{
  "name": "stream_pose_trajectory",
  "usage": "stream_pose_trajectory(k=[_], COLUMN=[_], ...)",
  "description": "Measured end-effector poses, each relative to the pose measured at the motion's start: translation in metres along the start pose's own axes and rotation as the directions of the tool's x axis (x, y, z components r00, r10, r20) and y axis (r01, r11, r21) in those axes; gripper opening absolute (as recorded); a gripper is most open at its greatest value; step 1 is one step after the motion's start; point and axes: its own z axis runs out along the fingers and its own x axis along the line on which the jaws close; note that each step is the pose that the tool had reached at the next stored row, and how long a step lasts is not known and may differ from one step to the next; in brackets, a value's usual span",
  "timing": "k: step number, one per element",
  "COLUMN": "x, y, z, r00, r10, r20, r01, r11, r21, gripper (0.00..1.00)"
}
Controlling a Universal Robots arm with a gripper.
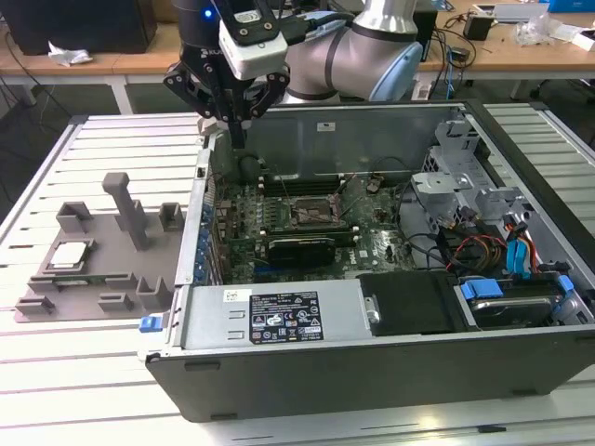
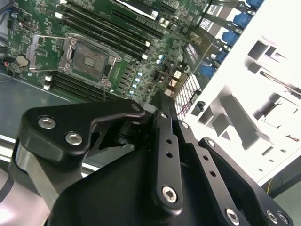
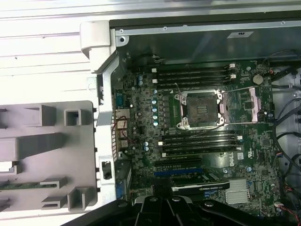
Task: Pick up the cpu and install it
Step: 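Reach for the cpu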
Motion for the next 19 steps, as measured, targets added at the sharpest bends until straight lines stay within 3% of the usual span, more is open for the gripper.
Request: stream_pose_trajectory(k=[12,19], x=[0.021,0.0377], y=[-0.0015,-0.0026], z=[-0.0006,-0.001], r00=[1.0,1.0], r10=[0.0,0.0], r20=[0.0002,0.0005], r01=[0.0,0.0], r11=[1.0,1.0], r21=[0.0,-0.0001], gripper=[0.11,0.11])
